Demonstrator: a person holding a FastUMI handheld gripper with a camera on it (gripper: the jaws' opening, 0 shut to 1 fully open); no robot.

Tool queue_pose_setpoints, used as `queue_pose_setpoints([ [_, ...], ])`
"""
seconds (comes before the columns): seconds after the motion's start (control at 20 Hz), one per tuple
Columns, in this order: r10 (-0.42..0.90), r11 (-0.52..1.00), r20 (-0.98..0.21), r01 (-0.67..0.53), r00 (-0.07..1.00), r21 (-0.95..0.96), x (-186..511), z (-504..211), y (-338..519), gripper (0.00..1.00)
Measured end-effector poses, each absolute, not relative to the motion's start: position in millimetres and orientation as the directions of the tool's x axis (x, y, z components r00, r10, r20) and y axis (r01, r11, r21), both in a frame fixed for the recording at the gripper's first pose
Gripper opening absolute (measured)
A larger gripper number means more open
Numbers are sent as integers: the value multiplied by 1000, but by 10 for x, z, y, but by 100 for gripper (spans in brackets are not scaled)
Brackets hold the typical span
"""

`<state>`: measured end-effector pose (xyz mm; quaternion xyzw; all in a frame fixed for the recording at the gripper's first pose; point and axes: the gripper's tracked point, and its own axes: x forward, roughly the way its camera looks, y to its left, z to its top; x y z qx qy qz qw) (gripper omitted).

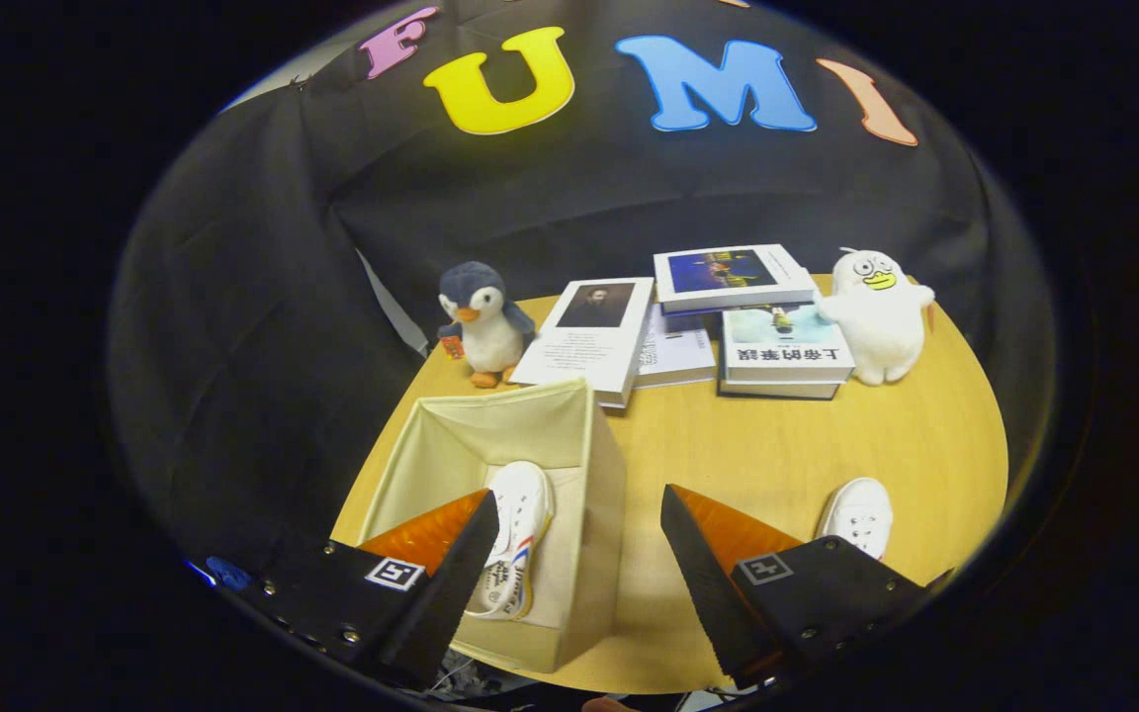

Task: Open the storage box then place both shoes into the box .Put the left shoe in first, then the right shoe, with the right side of both shoes facing outward in a uniform manner.

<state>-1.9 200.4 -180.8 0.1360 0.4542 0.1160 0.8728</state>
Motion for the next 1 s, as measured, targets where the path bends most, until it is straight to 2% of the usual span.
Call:
queue_pose_setpoints([
  [0.45,176,962,-811,76,558,261,-300,-2151,700,99],
  [1.0,124,936,-864,232,487,265,-721,-2801,-221,99],
])
